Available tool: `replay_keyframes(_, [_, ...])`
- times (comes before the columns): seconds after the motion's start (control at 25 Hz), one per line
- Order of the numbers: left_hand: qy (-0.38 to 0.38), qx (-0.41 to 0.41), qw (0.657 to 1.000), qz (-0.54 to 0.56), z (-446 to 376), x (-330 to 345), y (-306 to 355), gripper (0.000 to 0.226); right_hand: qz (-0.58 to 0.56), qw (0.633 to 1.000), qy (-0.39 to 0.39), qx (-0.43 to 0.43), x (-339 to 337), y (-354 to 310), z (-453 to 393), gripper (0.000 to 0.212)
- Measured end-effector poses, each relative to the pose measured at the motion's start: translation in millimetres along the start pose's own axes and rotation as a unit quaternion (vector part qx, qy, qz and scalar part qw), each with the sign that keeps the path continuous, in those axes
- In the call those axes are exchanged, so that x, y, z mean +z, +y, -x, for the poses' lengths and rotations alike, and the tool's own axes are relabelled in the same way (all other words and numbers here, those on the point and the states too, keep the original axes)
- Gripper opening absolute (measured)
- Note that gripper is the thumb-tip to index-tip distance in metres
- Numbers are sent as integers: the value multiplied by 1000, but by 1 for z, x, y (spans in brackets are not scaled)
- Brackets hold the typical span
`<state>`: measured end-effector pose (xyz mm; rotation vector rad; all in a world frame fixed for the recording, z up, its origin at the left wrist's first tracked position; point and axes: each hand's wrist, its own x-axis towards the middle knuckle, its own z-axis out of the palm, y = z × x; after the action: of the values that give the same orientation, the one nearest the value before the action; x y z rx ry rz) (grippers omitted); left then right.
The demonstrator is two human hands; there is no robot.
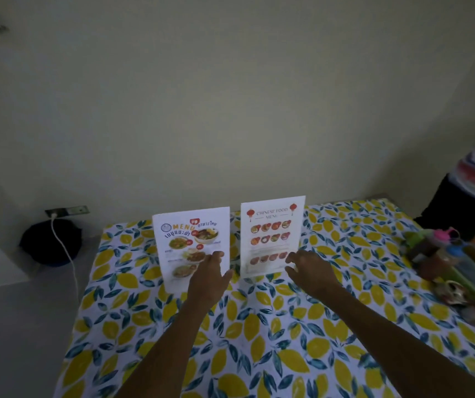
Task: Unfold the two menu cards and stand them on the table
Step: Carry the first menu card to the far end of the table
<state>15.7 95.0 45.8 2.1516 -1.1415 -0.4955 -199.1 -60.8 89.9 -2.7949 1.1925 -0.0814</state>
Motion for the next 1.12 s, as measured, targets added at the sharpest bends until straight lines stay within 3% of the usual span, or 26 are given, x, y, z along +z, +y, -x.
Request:
replay_keyframes(0.28, [-20, -31, 999, 14, -41, 61, 42, 60, -25, 1000, -11, 11, 9, 78, -30, 26])
replay_keyframes(0.56, [67, -148, 986, 28, -79, 106, 56, 78, -132, 988, -80, 27, 56, 136, -101, 41])
replay_keyframes(0.64, [84, -162, 983, 30, -86, 110, 58, 73, -200, 976, -79, 31, 66, 138, -117, 46])
replay_keyframes(0.76, [108, -187, 976, 0, -91, 111, 58, 56, -300, 952, -49, 42, 77, 133, -129, 27])
replay_keyframes(0.88, [131, -199, 971, 10, -96, 101, 64, 28, -326, 944, -15, 47, 80, 134, -132, 9])
replay_keyframes(0.96, [156, -209, 965, 10, -94, 96, 70, 11, -332, 943, -3, 23, 83, 140, -132, 9])
replay_keyframes(1.12, [164, -173, 971, -12, -85, 91, 82, 14, -324, 946, 22, 10, 77, 155, -118, 15])
